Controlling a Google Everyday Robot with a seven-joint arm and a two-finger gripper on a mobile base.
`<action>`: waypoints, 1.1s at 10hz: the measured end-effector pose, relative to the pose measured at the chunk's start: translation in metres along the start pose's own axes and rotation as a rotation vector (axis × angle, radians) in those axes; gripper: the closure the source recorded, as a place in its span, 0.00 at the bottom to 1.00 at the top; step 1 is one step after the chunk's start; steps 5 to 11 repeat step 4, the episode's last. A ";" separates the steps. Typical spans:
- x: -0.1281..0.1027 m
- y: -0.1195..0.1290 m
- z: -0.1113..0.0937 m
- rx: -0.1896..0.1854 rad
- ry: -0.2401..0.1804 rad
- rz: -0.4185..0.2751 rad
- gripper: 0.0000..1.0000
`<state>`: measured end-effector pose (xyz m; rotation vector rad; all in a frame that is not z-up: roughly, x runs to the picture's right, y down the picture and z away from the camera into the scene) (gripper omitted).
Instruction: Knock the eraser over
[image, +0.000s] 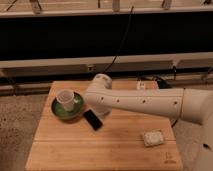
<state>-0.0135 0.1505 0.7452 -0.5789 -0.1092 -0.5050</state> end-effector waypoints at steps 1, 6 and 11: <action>-0.002 -0.004 0.000 0.003 0.000 -0.004 0.98; -0.008 -0.016 0.001 0.012 0.005 -0.029 0.98; -0.008 -0.016 0.001 0.012 0.005 -0.029 0.98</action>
